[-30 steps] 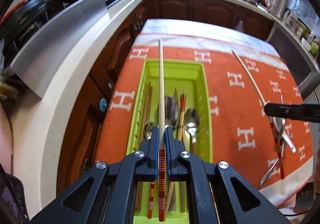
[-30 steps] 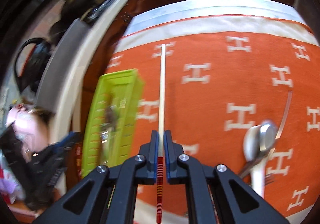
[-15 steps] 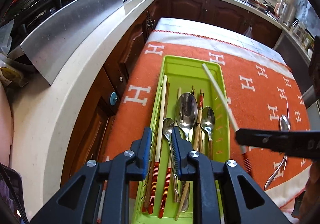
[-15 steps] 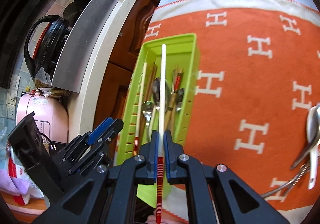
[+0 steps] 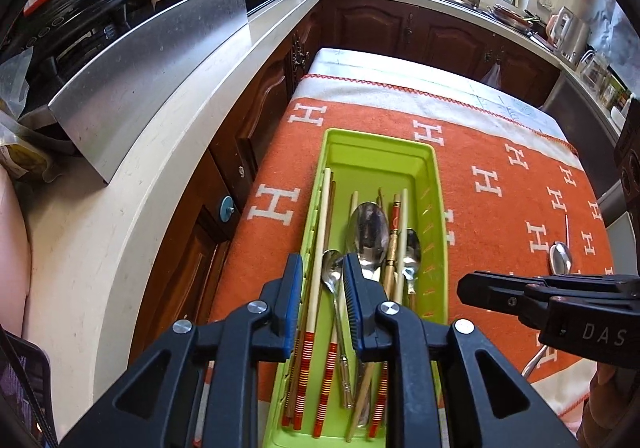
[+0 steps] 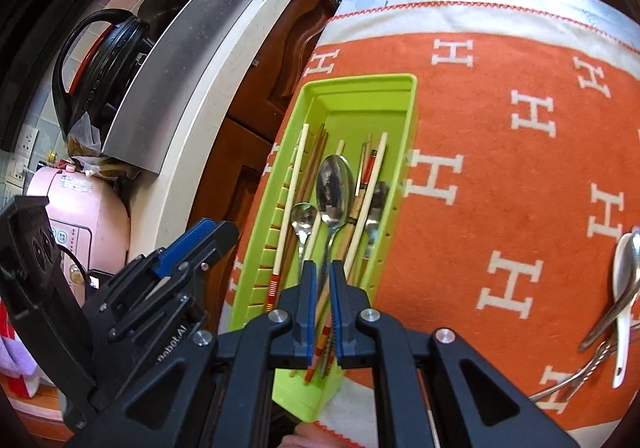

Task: Organize utensils
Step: 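Lower both white chopsticks into the tray and open both tools, then grasp the steel spoon with the left tool while the right tool reaches the white ceramic spoon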

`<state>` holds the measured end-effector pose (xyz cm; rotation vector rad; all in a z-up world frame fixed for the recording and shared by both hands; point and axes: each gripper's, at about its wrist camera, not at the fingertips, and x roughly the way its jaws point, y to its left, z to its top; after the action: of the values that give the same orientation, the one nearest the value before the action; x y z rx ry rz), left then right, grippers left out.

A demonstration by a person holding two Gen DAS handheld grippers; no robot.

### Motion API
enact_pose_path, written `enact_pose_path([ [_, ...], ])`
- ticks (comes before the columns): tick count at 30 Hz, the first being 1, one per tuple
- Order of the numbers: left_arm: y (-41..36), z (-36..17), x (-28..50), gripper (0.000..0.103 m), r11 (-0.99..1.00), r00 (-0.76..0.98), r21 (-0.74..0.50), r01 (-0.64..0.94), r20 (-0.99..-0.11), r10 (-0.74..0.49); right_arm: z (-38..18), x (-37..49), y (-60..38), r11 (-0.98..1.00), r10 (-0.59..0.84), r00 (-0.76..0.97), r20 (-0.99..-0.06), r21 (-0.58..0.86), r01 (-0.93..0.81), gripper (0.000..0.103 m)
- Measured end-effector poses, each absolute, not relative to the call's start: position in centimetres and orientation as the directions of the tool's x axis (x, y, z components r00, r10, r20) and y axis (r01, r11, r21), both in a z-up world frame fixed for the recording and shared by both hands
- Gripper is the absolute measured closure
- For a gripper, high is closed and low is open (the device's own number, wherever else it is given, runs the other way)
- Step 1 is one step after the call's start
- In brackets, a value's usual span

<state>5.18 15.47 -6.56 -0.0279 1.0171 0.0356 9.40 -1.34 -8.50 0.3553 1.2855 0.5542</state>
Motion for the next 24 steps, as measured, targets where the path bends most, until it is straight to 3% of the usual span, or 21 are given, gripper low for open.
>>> enact_pose_path([
  [12, 12.0, -5.0, 5.3, 0.084, 0.987, 0.509, -0.150, 0.062, -0.846, -0.161, -6.6, 7.8, -6.5, 0.867, 0.496, 0.329, -0.803, 0.443, -0.226, 0.096],
  [24, 3.6, -5.8, 6.0, 0.080, 0.952, 0.434, -0.211, 0.223, -0.853, -0.290, -6.4, 5.0, -15.0, 0.938, 0.345, 0.469, -0.813, 0.311, -0.151, 0.096],
])
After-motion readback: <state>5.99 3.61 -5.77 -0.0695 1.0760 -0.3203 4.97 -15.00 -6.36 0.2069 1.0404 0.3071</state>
